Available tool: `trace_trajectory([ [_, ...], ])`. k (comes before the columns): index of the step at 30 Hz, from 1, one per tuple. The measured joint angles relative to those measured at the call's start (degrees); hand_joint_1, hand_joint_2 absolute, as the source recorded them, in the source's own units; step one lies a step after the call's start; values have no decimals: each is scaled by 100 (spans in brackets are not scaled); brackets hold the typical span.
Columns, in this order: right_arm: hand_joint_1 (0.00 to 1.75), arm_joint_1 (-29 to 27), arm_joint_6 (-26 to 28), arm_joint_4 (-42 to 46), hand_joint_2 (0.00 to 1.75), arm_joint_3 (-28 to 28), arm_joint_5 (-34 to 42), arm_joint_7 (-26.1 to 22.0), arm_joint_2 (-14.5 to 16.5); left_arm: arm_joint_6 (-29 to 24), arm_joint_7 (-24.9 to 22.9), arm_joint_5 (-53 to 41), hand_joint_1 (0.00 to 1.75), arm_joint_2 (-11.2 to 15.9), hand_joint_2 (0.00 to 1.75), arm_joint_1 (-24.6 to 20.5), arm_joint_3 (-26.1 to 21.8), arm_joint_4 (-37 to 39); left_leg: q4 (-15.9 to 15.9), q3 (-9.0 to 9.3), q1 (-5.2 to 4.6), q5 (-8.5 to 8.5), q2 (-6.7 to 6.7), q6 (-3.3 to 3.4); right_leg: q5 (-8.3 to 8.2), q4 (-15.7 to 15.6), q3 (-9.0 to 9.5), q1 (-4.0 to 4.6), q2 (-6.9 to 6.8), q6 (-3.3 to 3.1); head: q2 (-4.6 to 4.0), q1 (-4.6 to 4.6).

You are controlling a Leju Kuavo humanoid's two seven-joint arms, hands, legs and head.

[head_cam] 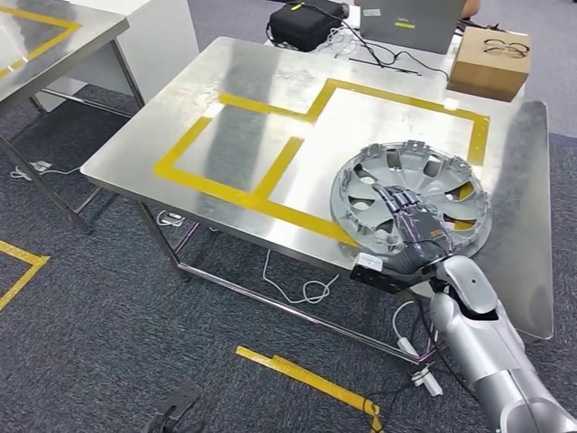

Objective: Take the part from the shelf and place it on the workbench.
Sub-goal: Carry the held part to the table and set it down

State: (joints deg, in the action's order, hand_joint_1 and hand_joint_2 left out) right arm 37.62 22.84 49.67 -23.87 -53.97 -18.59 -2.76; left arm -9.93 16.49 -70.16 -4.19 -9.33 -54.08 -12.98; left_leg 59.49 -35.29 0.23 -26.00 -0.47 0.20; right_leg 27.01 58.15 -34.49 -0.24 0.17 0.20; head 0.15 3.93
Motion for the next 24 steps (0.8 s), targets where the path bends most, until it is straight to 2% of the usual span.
trace_trajectory([
  [3, 0, -11, -97, 79, 0, -25, 295, -113, 31, -67, -26, 3, 0, -4, 0, -1, -4, 0, -75, 19, -5, -3, -2, 63, 2, -17, -15, -3, -4, 85, 0, -1],
  [5, 0, -35, -221, 261, 0, 3, 751, -264, 38, -131, -38, 21, 0, -7, 0, -3, -9, 0, -112, 34, 18, 25, 6, 128, 150, 174, -120, -9, -6, 146, 0, -17],
  [6, 0, -62, -284, 400, 0, 39, 1007, -322, 36, -166, -40, 39, 0, -7, 0, -3, -14, 0, -125, 40, 28, 33, 12, 153, 310, 445, -250, -16, -7, 171, 0, -25],
  [8, 0, -168, -372, 779, 0, 142, 1463, -380, 23, -237, -51, 94, 0, -4, 0, 5, -45, 0, -123, 39, 27, 30, 16, 176, 675, 1224, -599, -25, -8, 211, 0, -38],
  [9, 0, -245, -393, 1003, 0, 198, 1620, -375, 5, -262, -66, 131, 0, -5, 0, 13, -72, 0, -121, 40, 26, 27, 16, 181, 769, 1522, -740, -29, -9, 223, 0, -37],
  [10, 0, -320, -403, 1252, 0, 257, 1733, -349, -24, -275, -83, 173, 0, -8, 0, 24, -104, 0, -119, 41, 26, 24, 14, 184, 761, 1635, -798, -31, -9, 230, 0, -39],
  [11, 0, -384, -409, 1502, 0, 317, 1804, -304, -62, -277, -98, 213, 0, -11, 0, 39, -135, 0, -117, 46, 27, 22, 11, 185, 645, 1518, -745, -33, -11, 229, 0, -39],
  [13, 0, -499, -405, 2019, 0, 447, 1904, -225, -159, -272, -113, 283, 0, -19, 0, 76, -196, 0, -114, 64, 27, 12, 3, 174, 255, 746, -369, -32, -17, 201, 0, -41],
  [15, 0, -657, -370, 2570, 0, 604, 2083, -233, -252, -282, -117, 336, 0, -21, 0, 119, -261, 0, -103, 67, 9, 3, -3, 135, 41, 77, -5, -13, -19, 156, 0, -37],
  [16, 0, -766, -347, 2834, 0, 689, 2190, -260, -295, -289, -116, 359, 0, -21, 0, 143, -292, 0, -100, 63, 3, 4, -4, 113, 30, -46, 70, -1, -17, 137, 0, -34],
  [18, 0, -995, -316, 3306, 0, 849, 2354, -308, -371, -297, -113, 391, 0, -20, 0, 187, -346, 0, -105, 63, 0, 14, -6, 60, 26, -63, 93, 7, -12, 92, 0, -31],
  [20, 0, -1143, -309, 3648, 0, 965, 2422, -329, -427, -301, -107, 403, 0, -14, 0, 220, -391, 0, -16, 37, 6, -84, 0, 4, -3, -89, 99, -18, -17, 21, 0, -27],
  [22, 0, -1230, -305, 3908, 0, 1042, 2452, -329, -460, -303, -104, 413, 0, -10, 0, 234, -423, 0, 492, -152, 23, -424, 7, -45, -26, -109, 102, -40, -24, -35, 0, -4],
  [24, 0, -1333, -300, 4097, 0, 1093, 2460, -329, -494, -304, -103, 438, 0, -11, 0, 243, -450, 0, 1276, -448, 36, -816, 10, -80, -31, -108, 93, -38, -28, -50, 0, 12],
])
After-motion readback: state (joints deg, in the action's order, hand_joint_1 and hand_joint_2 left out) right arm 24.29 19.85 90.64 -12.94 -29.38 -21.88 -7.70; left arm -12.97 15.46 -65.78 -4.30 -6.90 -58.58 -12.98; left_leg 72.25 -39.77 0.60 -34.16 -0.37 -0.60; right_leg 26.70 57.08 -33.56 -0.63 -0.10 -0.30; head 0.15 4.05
